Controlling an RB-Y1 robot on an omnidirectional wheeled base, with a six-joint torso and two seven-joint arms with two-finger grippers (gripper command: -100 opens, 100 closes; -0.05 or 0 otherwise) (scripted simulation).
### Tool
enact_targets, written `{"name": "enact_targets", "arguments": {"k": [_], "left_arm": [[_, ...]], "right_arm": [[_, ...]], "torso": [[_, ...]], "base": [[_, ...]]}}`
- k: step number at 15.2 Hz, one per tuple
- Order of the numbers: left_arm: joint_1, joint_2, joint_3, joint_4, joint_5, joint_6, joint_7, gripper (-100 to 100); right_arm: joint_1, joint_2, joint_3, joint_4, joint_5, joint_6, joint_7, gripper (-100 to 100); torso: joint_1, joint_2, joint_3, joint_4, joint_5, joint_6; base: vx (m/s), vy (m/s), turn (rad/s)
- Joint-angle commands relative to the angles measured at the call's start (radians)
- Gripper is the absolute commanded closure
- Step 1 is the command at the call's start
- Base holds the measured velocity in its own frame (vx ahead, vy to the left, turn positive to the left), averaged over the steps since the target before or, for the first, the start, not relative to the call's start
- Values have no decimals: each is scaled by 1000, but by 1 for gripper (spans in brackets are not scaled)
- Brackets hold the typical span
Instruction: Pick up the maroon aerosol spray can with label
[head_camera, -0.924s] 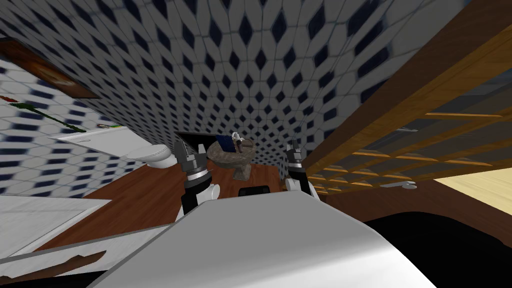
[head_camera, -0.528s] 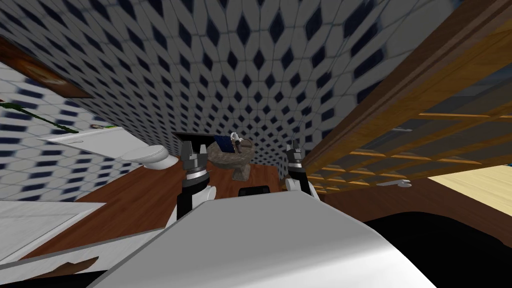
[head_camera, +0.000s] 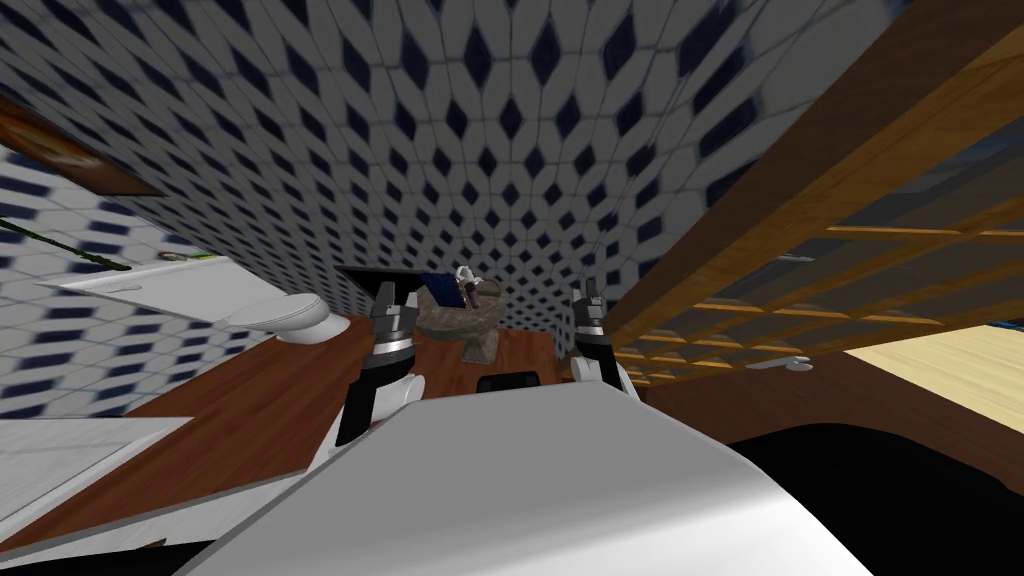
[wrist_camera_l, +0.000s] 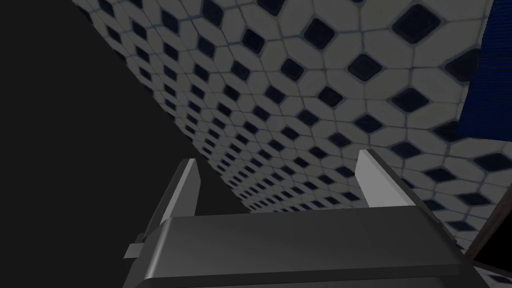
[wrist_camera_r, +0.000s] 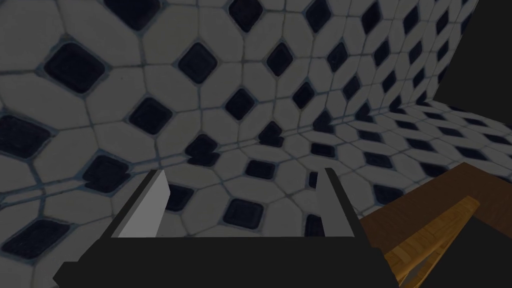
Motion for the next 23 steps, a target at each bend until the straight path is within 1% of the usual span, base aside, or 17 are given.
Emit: {"name": "enact_targets", "arguments": {"k": [1,2,4,5,6,8,9,11,12,13,15,16,17,19,20,21,23], "left_arm": [[0,6,2,-8,8,46,-2,-100],[1,29,9,-12,33,70,-2,-100],[1,29,9,-12,33,109,-2,-100],[1,29,9,-12,33,109,-2,-100],[1,50,16,-17,60,143,-2,-100],[1,50,16,-17,60,177,-2,-100],[0,70,25,-21,90,200,-2,-100],[0,70,25,-21,90,241,-2,-100],[0,70,25,-21,90,250,-2,-100],[-1,91,33,-26,121,279,-3,-100],[-1,91,33,-26,121,320,-3,-100],[-1,91,33,-26,121,327,-3,-100],[-3,111,43,-29,154,360,-3,-100],[-3,111,43,-29,154,401,-3,-100],[-3,111,43,-29,154,408,-3,-100],[-7,132,52,-33,188,438,-3,-100],[-7,132,52,-33,188,477,-3,-100]], "right_arm": [[0,0,0,0,0,0,0,0],[0,0,0,0,0,0,0,0],[0,0,0,0,0,0,0,0],[0,0,0,0,0,0,0,0],[0,0,0,0,0,0,0,0],[0,0,0,0,0,0,0,0],[0,0,0,0,0,0,0,0],[0,0,0,0,0,0,0,0],[0,0,0,0,0,0,0,0],[0,0,0,0,0,0,0,0],[0,0,0,0,0,0,0,0],[0,0,0,0,0,0,0,0],[0,0,0,0,0,0,0,0],[0,0,0,0,0,0,0,0],[0,0,0,0,0,0,0,0],[0,0,0,0,0,0,0,0],[0,0,0,0,0,0,0,0]], "torso": [[0,0,0,0,0,0],[0,0,0,0,0,0],[0,0,0,0,0,0],[0,0,0,0,0,0],[0,0,0,0,0,0],[0,0,0,0,0,0],[0,0,0,0,0,0],[0,-1,-1,0,0,0],[0,-1,0,0,0,0],[0,0,0,0,0,0],[-1,-1,0,0,0,0],[-1,-1,0,0,0,0],[0,0,0,0,0,0],[0,-1,0,0,0,0],[0,0,0,0,0,0],[0,0,0,0,0,0],[-1,-1,-1,0,0,0]], "base": [[21,-22,-8],[26,-32,-35],[27,-30,-25],[14,-14,1],[23,-29,-39],[26,-27,-27],[36,-33,-37],[40,-32,-24],[18,-17,4],[29,-30,-32],[36,-35,-27],[19,-18,4],[30,-25,-28],[35,-30,-26],[21,-19,4],[40,-33,-22],[46,-35,-24]]}}
